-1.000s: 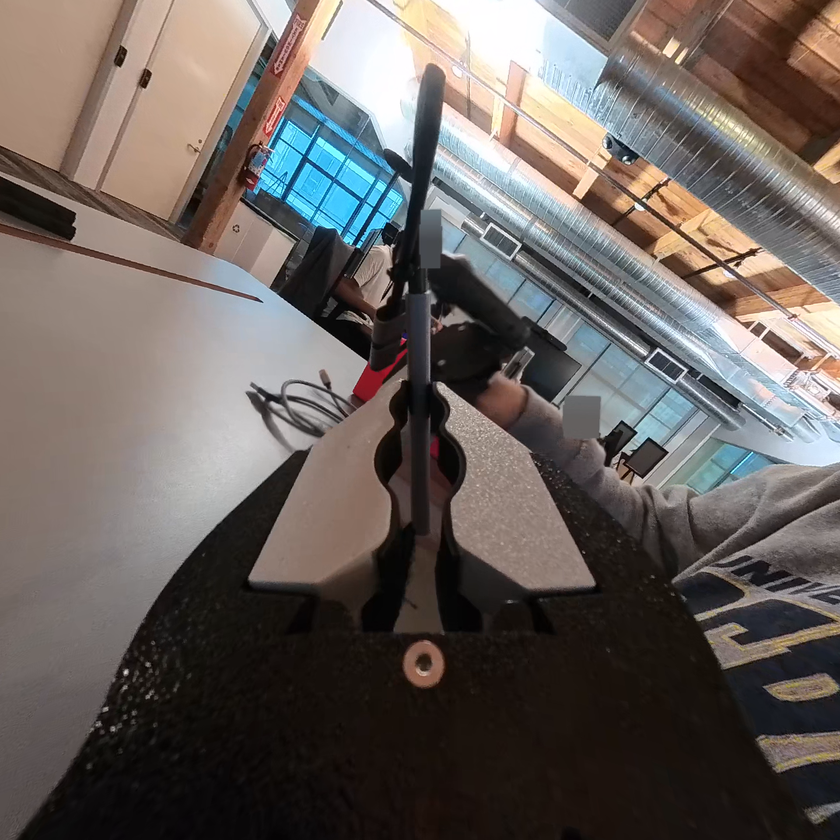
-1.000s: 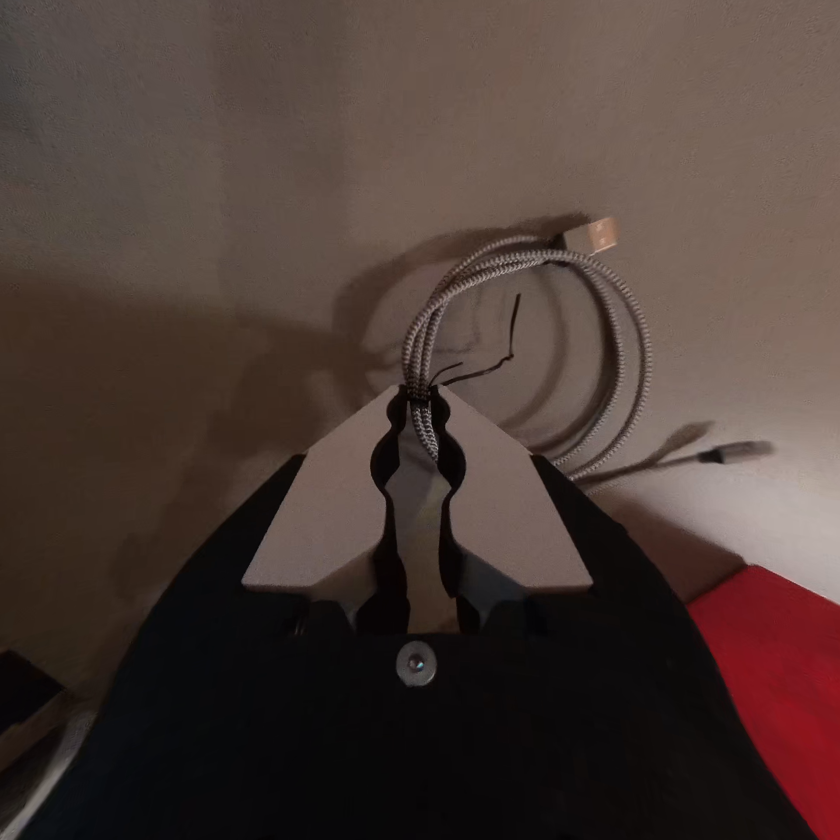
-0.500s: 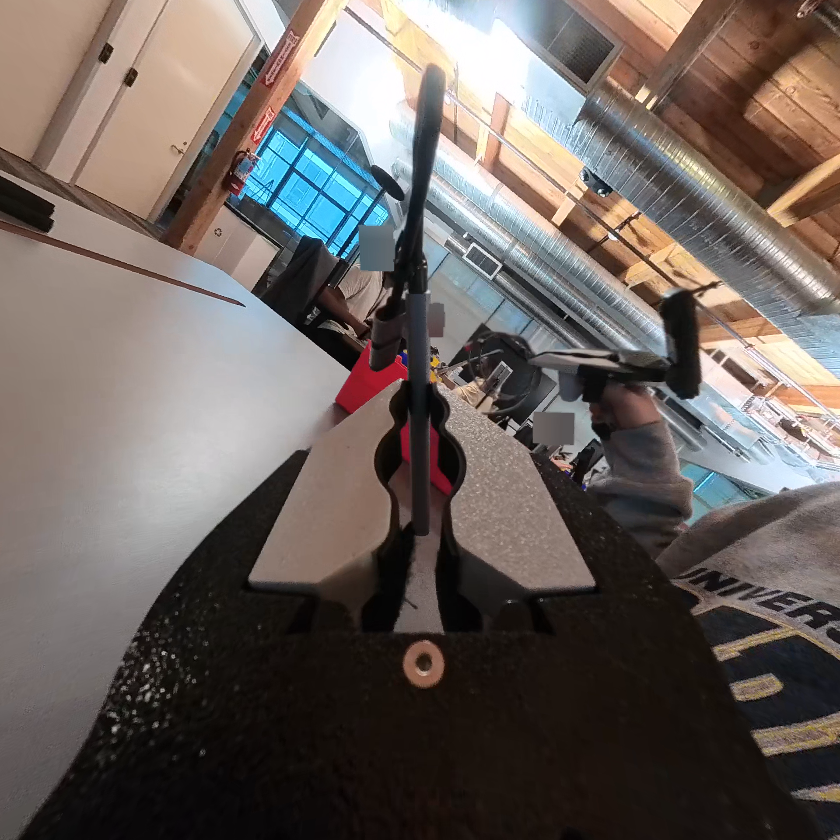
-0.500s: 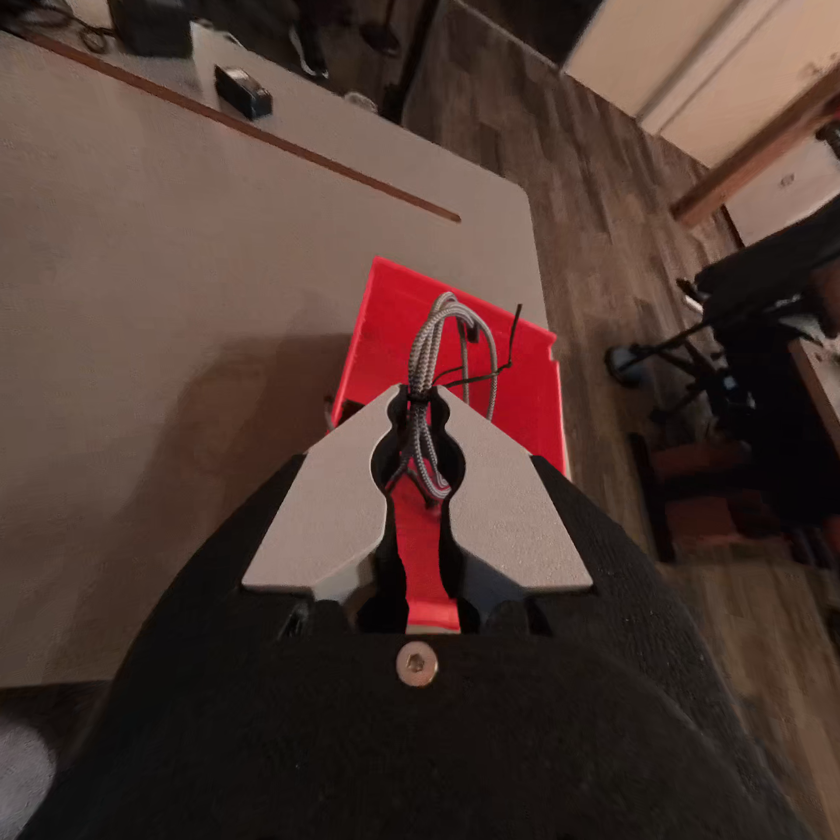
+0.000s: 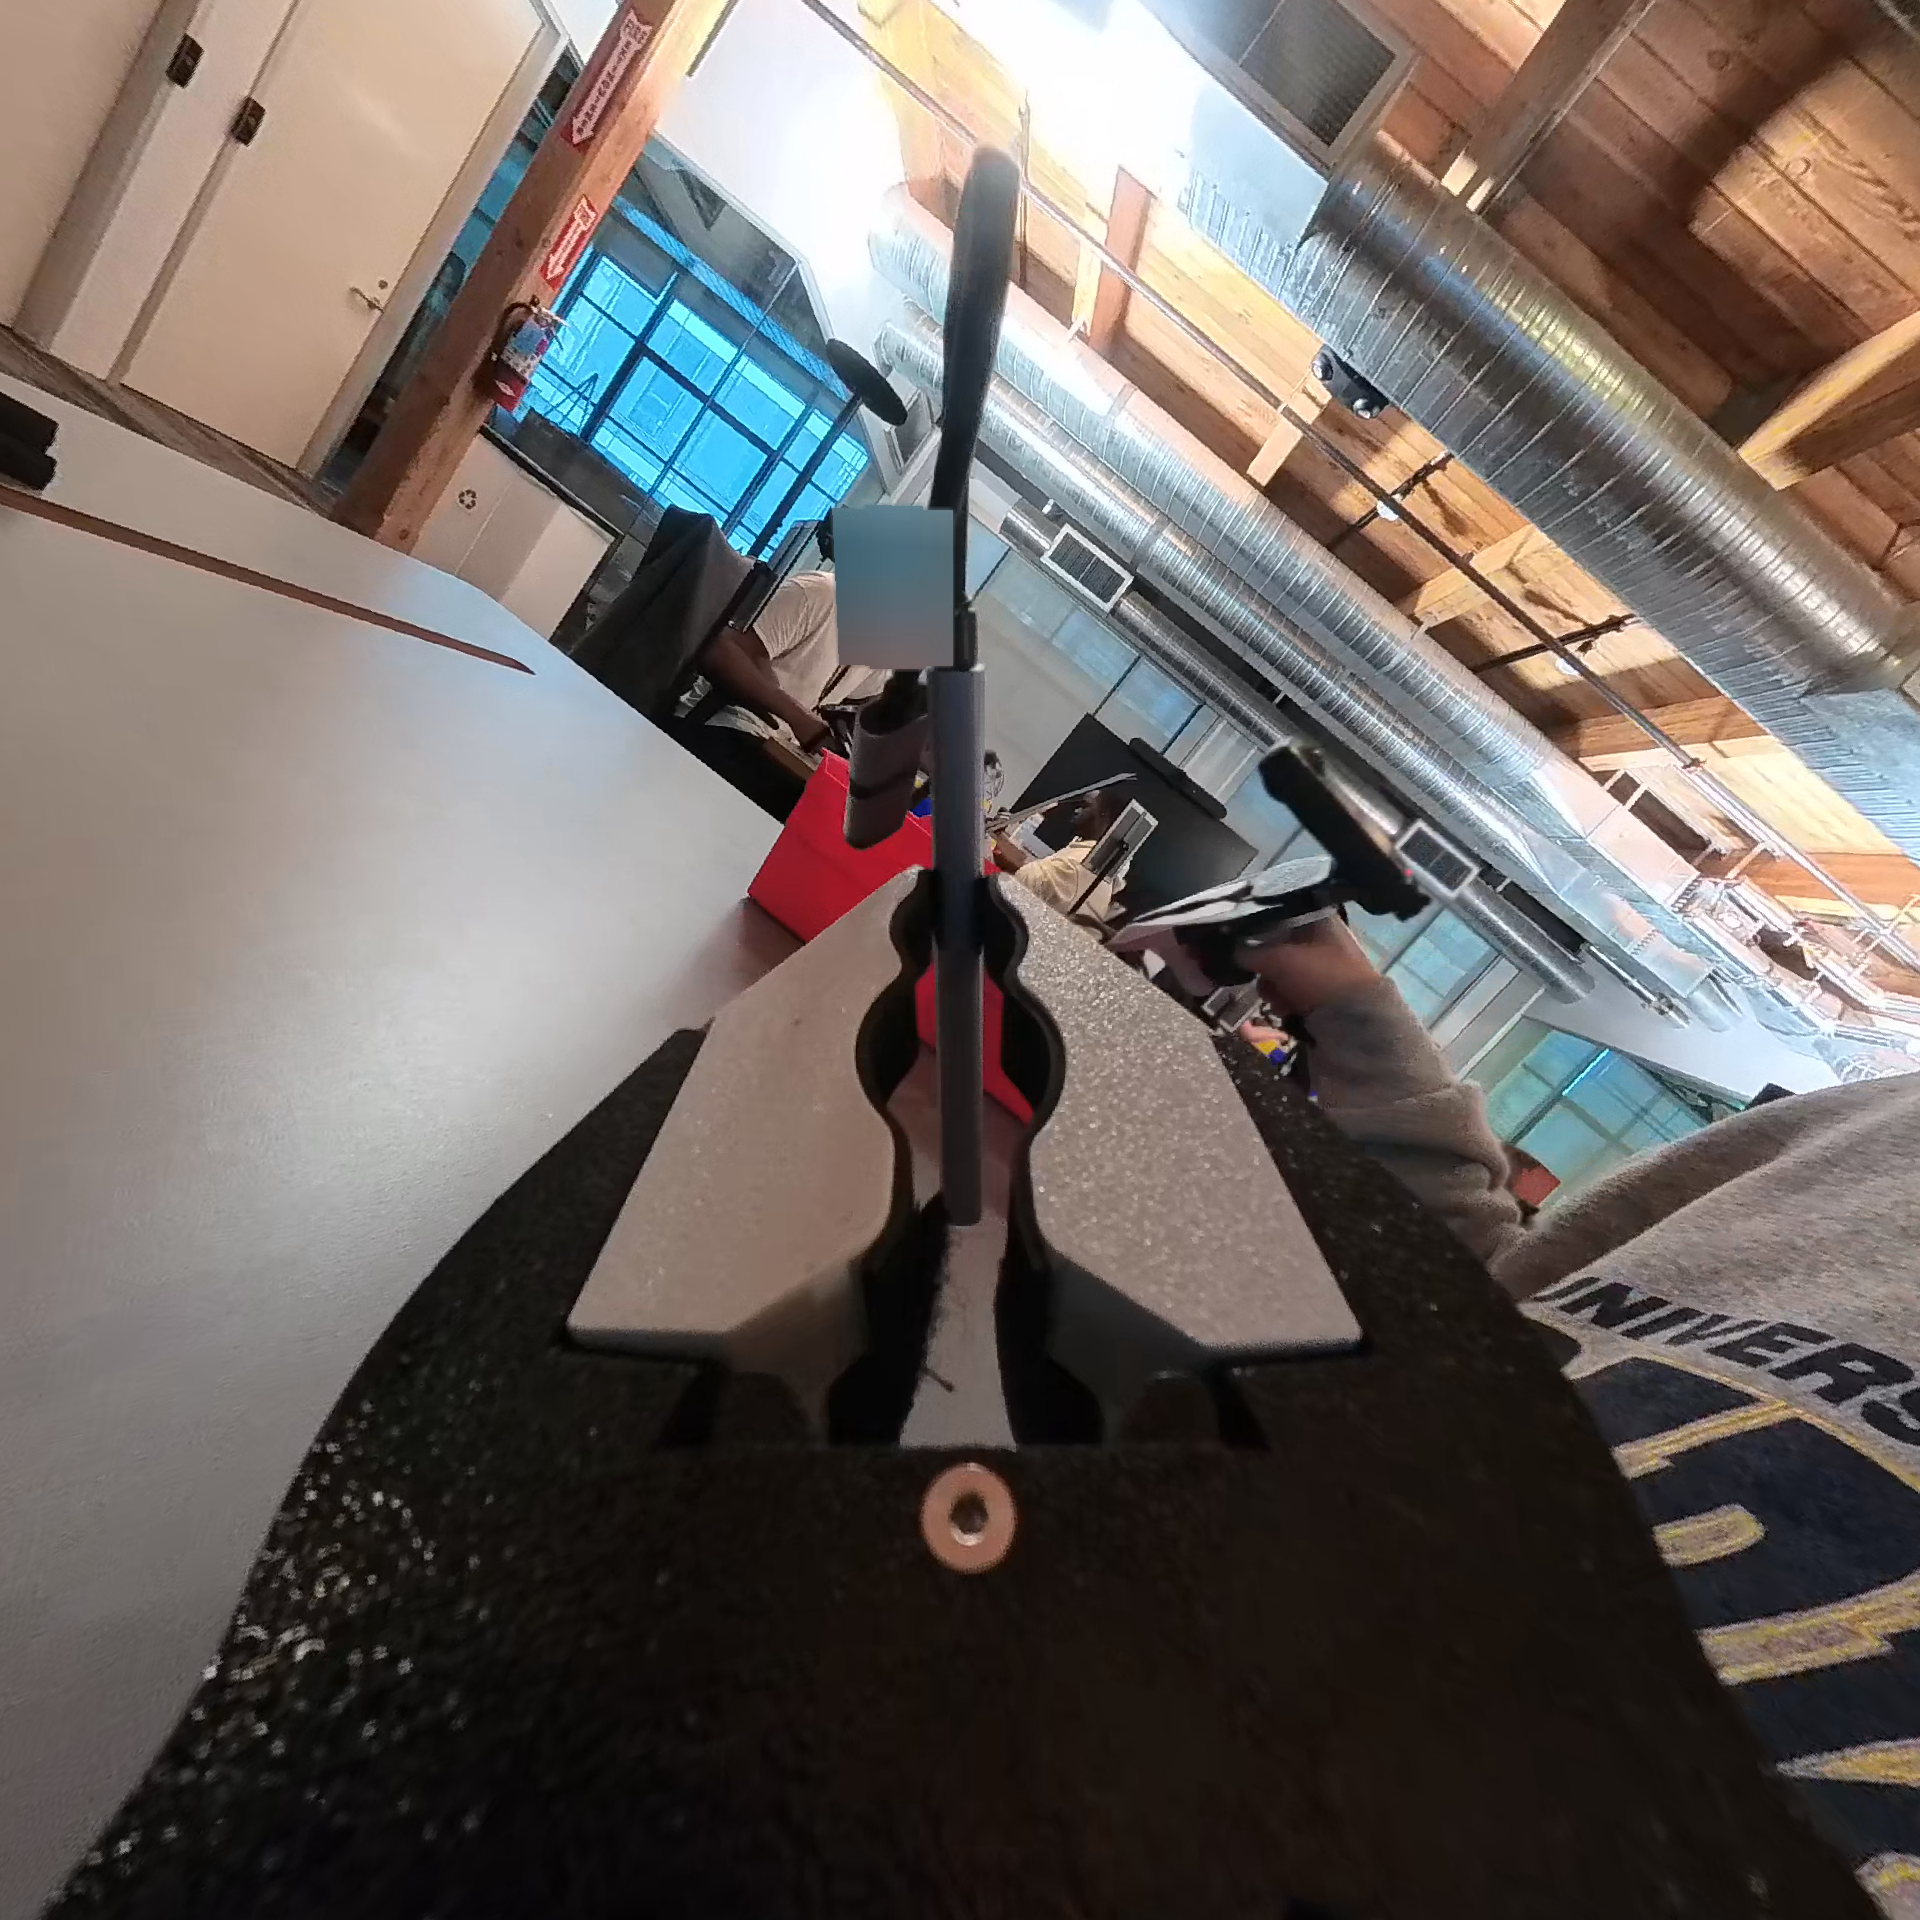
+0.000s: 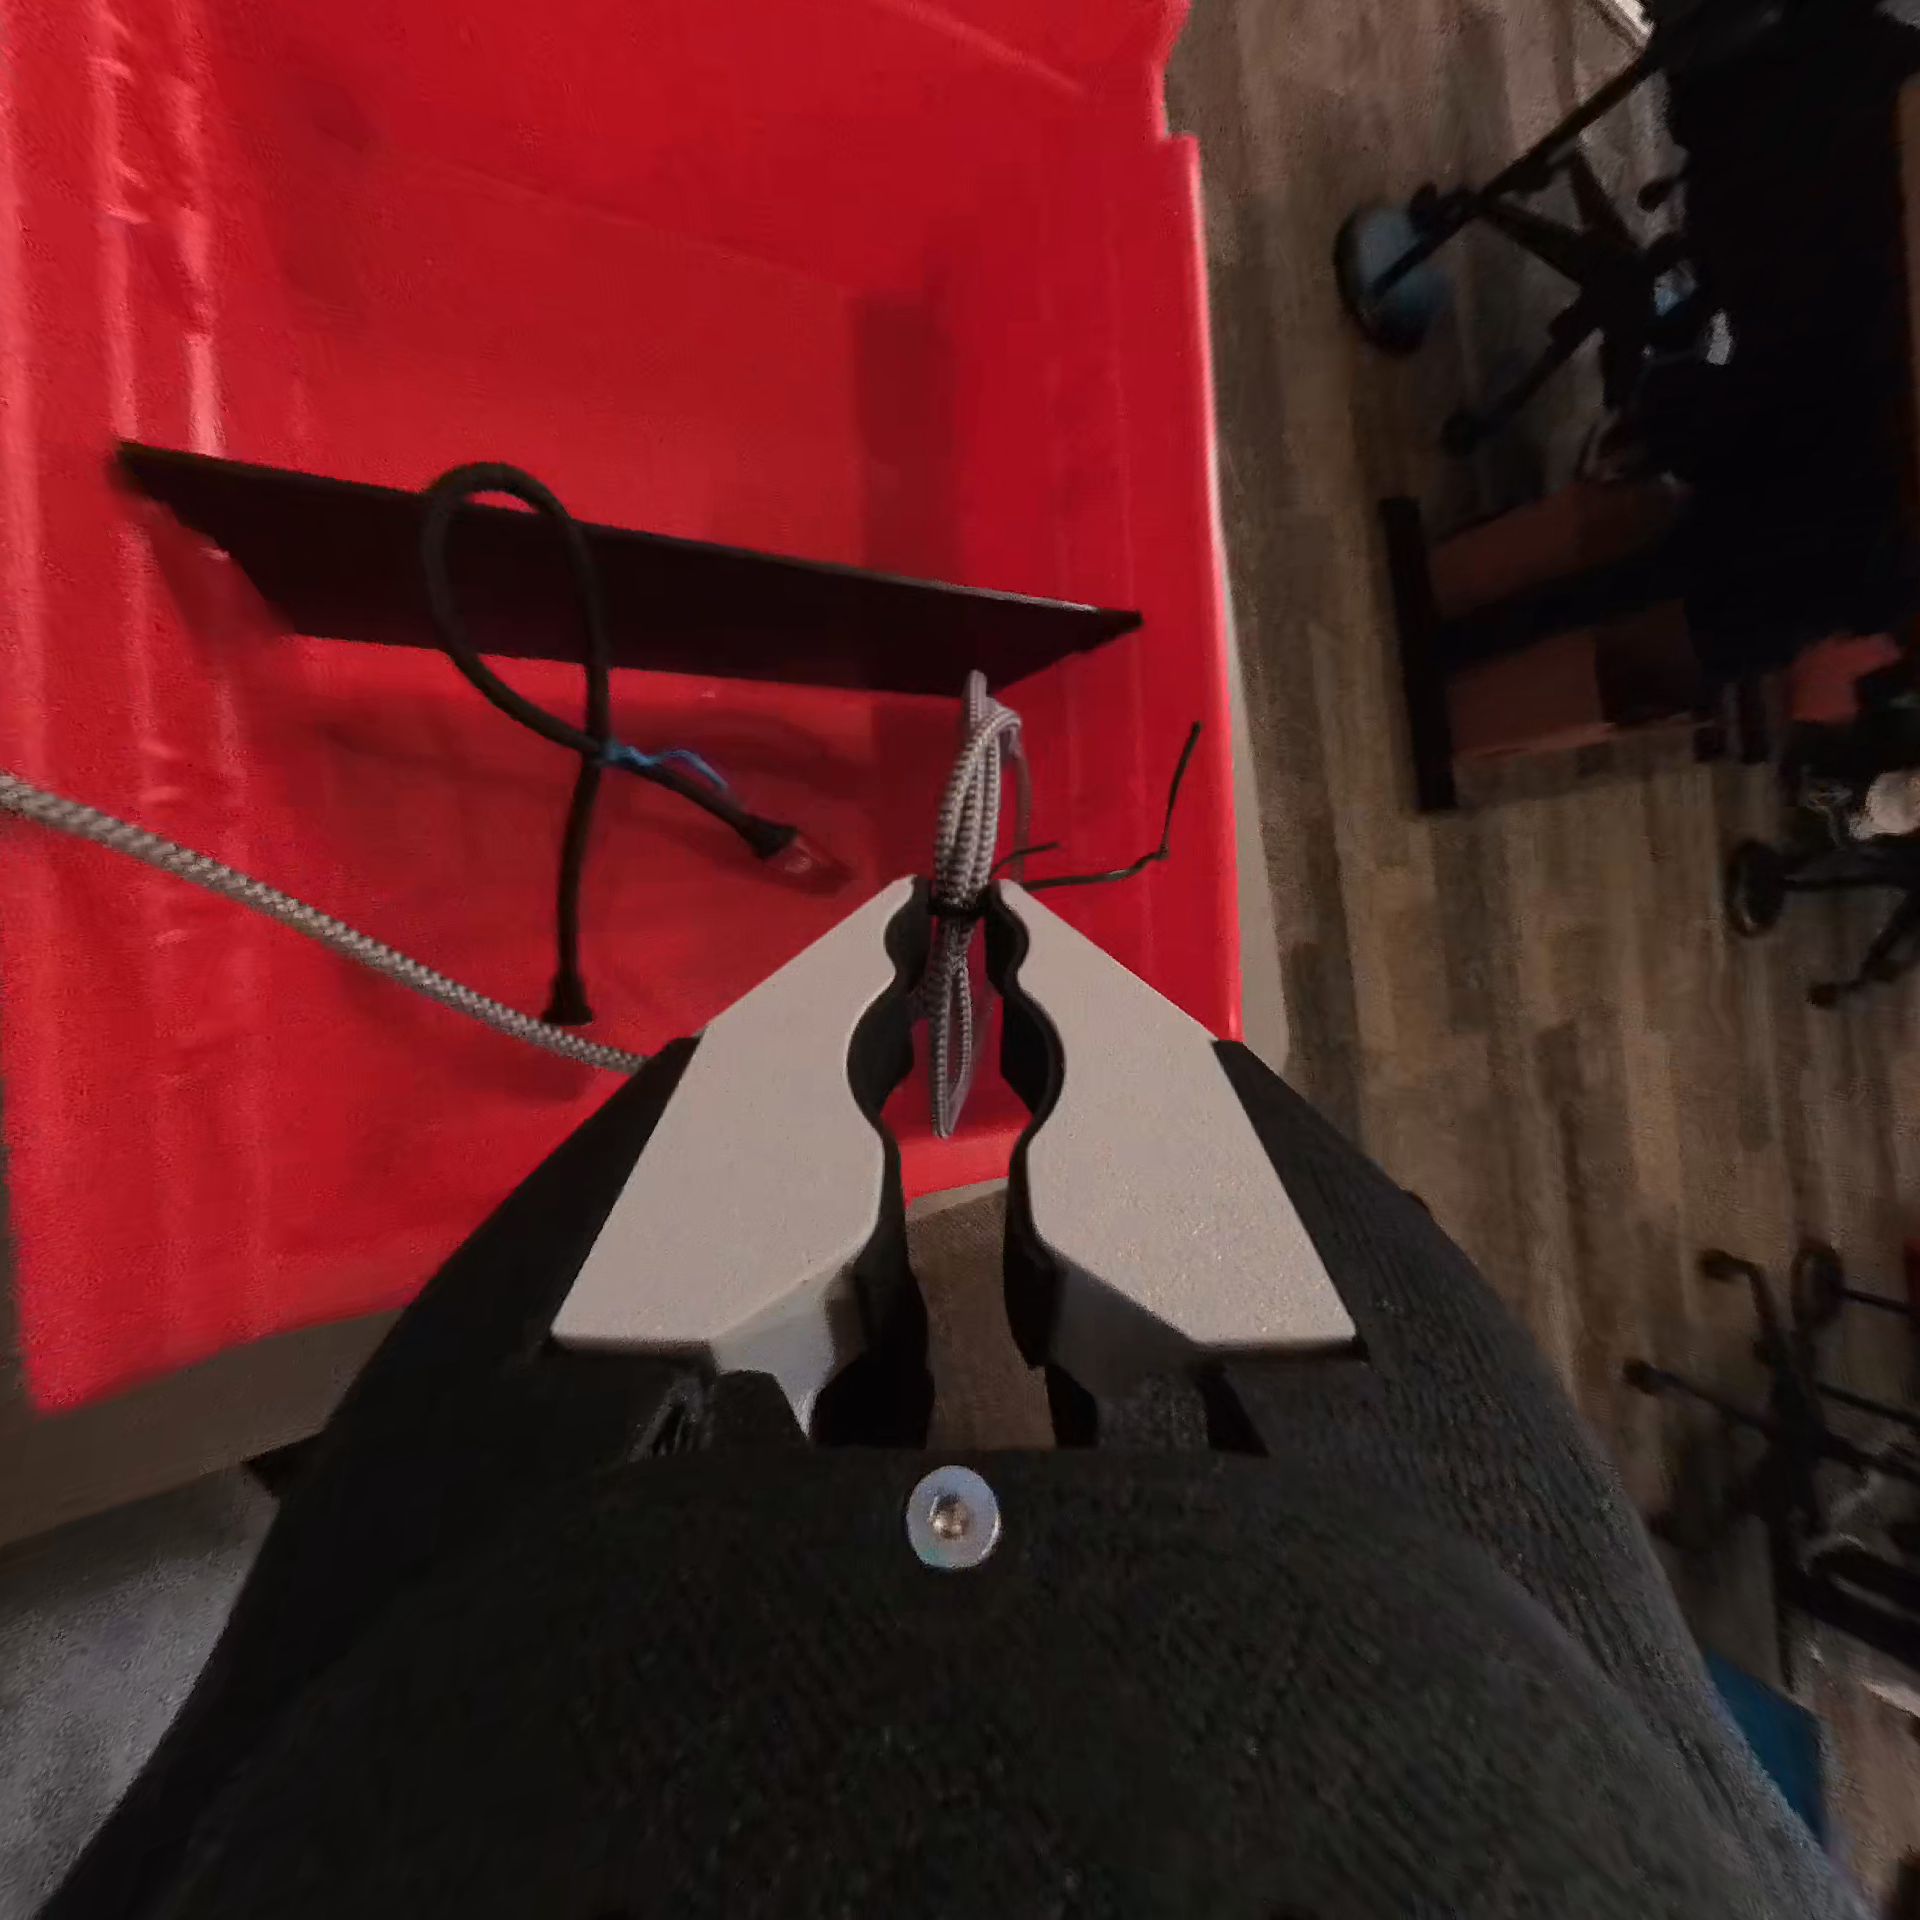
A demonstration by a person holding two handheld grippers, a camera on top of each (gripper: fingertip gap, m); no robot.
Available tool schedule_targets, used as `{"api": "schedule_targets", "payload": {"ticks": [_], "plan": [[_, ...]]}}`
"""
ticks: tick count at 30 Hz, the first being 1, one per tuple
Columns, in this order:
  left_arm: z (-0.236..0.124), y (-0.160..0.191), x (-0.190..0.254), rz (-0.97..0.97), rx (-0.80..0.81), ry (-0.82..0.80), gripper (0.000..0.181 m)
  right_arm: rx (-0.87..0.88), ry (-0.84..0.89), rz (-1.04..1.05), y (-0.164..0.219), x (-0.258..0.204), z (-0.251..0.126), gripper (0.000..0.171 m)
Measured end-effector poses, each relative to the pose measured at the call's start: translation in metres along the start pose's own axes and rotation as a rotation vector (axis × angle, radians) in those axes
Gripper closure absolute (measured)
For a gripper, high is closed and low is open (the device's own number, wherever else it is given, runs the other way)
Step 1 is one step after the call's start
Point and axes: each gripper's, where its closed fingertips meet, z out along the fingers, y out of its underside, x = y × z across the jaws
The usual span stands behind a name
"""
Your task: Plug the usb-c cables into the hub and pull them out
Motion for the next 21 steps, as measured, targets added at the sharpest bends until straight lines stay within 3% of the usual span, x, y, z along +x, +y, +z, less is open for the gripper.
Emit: {"api": "schedule_targets", "payload": {"ticks": [4, 6, 8, 11, 14, 16, 18, 21], "plan": [[0.001, 0.002, 0.002, 0.017, -0.012, 0.002, 0.175, -0.039, 0.233, -0.030, 0.007, 0.036, 0.014, 0.161], [0.001, 0.002, 0.002, 0.023, -0.014, 0.003, 0.175, 0.016, 0.106, -0.039, 0.001, 0.018, 0.019, 0.159], [0.001, 0.002, 0.002, 0.023, -0.016, 0.006, 0.175, 0.084, 0.024, 0.005, -0.010, 0.006, 0.007, 0.128], [0.002, 0.004, 0.004, 0.025, -0.026, 0.019, 0.175, 0.327, -0.019, -0.008, -0.048, -0.006, -0.041, 0.104], [0.006, 0.009, 0.013, 0.048, -0.050, 0.071, 0.175, 0.751, -0.438, -0.134, -0.106, -0.095, -0.124, 0.106], [0.009, 0.014, 0.025, 0.089, -0.077, 0.126, 0.175, 0.895, -0.777, -0.235, -0.116, -0.160, -0.174, 0.112], [0.012, 0.021, 0.039, 0.143, -0.119, 0.188, 0.175, 0.910, -1.022, -0.323, -0.114, -0.212, -0.198, 0.116], [0.015, 0.037, 0.058, 0.270, -0.207, 0.267, 0.174, 0.827, -1.275, -0.469, -0.103, -0.279, -0.205, 0.118]]}}
